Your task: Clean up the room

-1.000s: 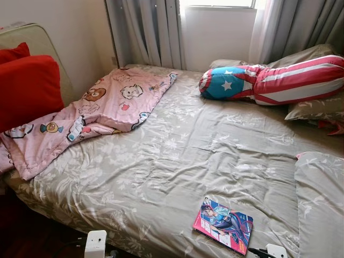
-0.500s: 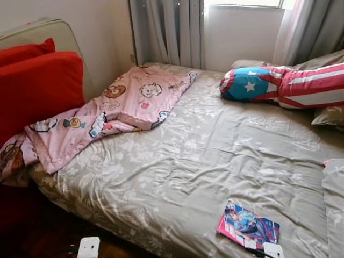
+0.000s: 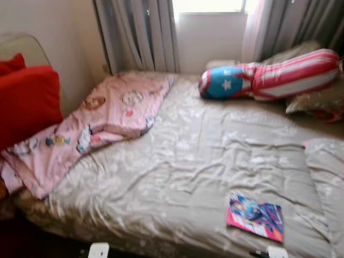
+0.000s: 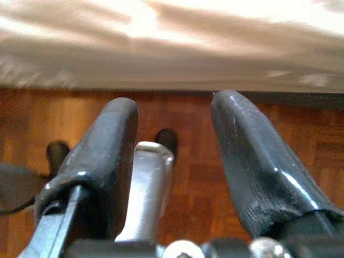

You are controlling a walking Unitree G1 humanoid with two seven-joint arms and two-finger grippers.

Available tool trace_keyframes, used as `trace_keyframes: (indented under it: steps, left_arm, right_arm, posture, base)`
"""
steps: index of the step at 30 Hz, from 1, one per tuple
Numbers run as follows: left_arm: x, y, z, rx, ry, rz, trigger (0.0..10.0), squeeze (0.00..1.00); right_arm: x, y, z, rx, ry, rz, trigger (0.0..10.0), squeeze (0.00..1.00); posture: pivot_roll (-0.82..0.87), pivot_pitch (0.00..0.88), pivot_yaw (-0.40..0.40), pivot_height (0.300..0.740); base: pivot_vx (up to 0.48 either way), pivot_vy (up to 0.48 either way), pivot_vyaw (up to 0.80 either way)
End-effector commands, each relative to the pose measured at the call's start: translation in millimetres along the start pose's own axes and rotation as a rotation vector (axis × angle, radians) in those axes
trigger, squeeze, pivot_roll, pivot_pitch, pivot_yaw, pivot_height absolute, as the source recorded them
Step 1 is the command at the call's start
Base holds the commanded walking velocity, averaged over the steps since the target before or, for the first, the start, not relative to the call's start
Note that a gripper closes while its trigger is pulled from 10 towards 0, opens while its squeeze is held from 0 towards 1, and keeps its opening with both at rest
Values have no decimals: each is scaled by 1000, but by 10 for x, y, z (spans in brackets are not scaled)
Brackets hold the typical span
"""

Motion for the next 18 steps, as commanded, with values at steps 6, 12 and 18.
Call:
trace_keyframes:
  steps: [6,12,18]
  left_arm:
    - [-49,230,-149,-15,40,43,10000,0]
    - [-60,315,-147,-17,33,52,10000,0]
    - [-50,302,-117,-20,28,54,10000,0]
  right_arm:
    - [23,75,65,6,-16,17,10000,0]
    - [26,78,68,11,-16,13,10000,0]
    - [31,100,71,17,-18,16,10000,0]
  posture:
    - [18,0,44,740]
    - [20,0,47,740]
    - [32,0,48,740]
  base:
    - [0,457,0]
    - [0,457,0]
    - [0,454,0]
Point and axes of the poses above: a point about 5 cm out from each wrist's last joint towards the gripper, its own x axis pointing out of the wrist towards the gripper, its own z axis along the axis of the wrist's last joint, y = z × x, the point moved 5 cm from there along x, pointing out of the wrist towards the gripper, and after that the axes turned 7 degrees about x, right-handed, at the moved point
